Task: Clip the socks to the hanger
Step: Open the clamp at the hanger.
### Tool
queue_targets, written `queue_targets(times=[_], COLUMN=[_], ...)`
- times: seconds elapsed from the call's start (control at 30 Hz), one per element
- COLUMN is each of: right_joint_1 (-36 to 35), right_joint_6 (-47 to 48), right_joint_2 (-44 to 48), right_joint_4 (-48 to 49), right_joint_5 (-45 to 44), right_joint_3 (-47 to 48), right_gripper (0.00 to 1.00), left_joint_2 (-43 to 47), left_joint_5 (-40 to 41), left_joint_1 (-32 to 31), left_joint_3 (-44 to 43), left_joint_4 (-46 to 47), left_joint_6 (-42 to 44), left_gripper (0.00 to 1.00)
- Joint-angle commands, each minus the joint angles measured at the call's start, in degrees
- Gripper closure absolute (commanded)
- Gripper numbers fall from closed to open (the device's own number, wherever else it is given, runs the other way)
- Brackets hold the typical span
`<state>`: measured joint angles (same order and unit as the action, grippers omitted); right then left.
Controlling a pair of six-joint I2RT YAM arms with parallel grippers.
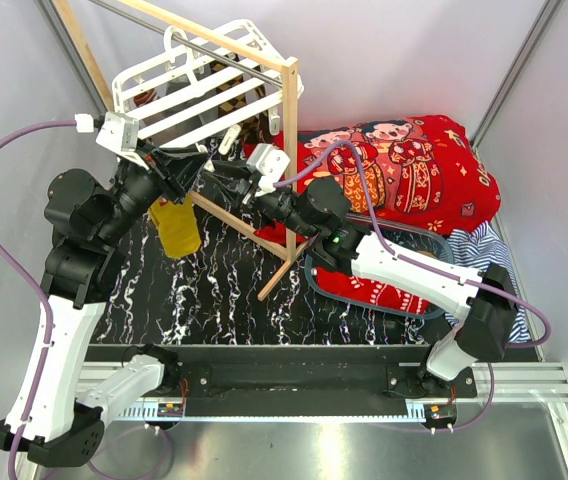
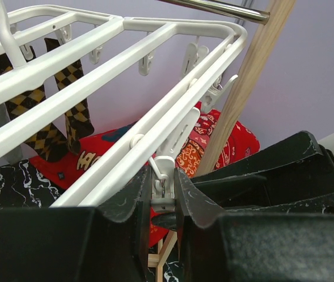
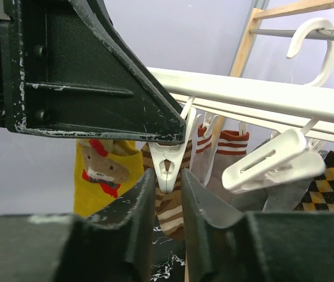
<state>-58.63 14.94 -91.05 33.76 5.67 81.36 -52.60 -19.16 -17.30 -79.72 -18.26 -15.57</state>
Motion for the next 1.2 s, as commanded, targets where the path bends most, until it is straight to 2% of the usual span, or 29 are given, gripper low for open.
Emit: queue_targets(times=[0.0,0.17,0.23,0.33,0.37,0.47,0.5,0.67,0.93,1.17], right_joint_1=[-0.3,-0.5,-0.6,-1.0,-1.2,-2.2,-2.5,-4.7,-8.1,-9.4], right_joint_6=[0.0,0.9,1.4,3.0,3.6,7.0,8.7,13.5,23.5,27.8], right_joint_2=[-0.2,-0.1,0.0,-0.2,-0.4,-1.9,-2.1,-4.9,-9.1,-11.2], right_joint_4=[1.3,1.3,1.1,0.4,-0.1,-2.8,-3.0,-3.3,-0.6,1.3], right_joint_5=[0.8,-0.2,-0.7,-2.2,-3.8,-7.8,-8.8,-16.4,-26.5,-30.0], right_joint_3=[2.7,2.7,2.7,2.9,3.6,5.6,5.7,7.6,10.4,11.5], right_gripper=[0.73,0.90,0.94,1.00,1.00,1.00,1.00,1.00,1.00,1.00], left_joint_2=[0.0,0.3,0.6,0.9,1.1,2.1,2.8,4.4,4.8,3.3], left_joint_5=[-1.1,-0.6,0.0,1.0,2.7,7.5,8.7,14.9,24.2,25.7], left_joint_1=[-0.3,-0.3,-0.3,-0.3,-0.3,-0.3,-0.3,-0.4,-1.0,-1.1], left_joint_3=[0.3,0.4,0.6,0.7,0.8,0.9,0.9,-0.3,-4.4,-4.5], left_joint_4=[3.8,3.8,3.6,3.3,3.1,2.1,1.8,-1.8,-10.4,-14.0], left_joint_6=[-1.1,-2.0,-2.5,-3.4,-3.9,-7.1,-8.1,-13.1,-16.1,-18.3], left_gripper=[0.91,0.91,0.91,0.85,0.76,0.66,0.57,0.48,0.46,0.48])
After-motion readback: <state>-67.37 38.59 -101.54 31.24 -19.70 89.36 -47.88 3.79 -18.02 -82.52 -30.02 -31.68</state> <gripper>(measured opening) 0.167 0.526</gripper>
